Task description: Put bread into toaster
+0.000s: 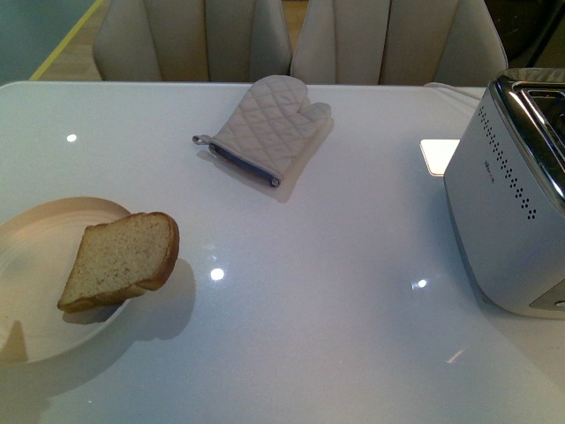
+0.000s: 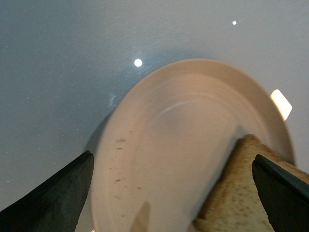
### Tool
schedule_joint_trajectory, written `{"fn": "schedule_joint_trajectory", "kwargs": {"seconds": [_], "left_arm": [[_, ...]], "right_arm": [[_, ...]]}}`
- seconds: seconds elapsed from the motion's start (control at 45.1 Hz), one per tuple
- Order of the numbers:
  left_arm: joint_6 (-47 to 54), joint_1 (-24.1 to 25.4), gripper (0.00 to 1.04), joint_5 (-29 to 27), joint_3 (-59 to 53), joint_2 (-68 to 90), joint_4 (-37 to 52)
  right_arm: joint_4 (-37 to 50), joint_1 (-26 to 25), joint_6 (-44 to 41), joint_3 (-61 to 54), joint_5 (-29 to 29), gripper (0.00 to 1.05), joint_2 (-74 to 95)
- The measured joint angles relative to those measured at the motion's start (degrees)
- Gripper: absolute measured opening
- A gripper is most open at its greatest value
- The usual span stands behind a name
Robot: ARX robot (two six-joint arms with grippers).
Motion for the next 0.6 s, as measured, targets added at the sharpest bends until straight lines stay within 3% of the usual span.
{"fn": "schedule_joint_trajectory", "kwargs": {"seconds": [0.465,0.598], "left_arm": [[2.1,0.2,0.98,-2.9,7.7,14.8,-0.7],[2.7,-0.3,0.84,-4.1,8.7,15.9,-1.0]], "right_arm": [[0.0,0.0,0.0,0.0,0.0,0.96,0.0],[0.0,0.0,0.0,0.0,0.0,0.96,0.0]]}}
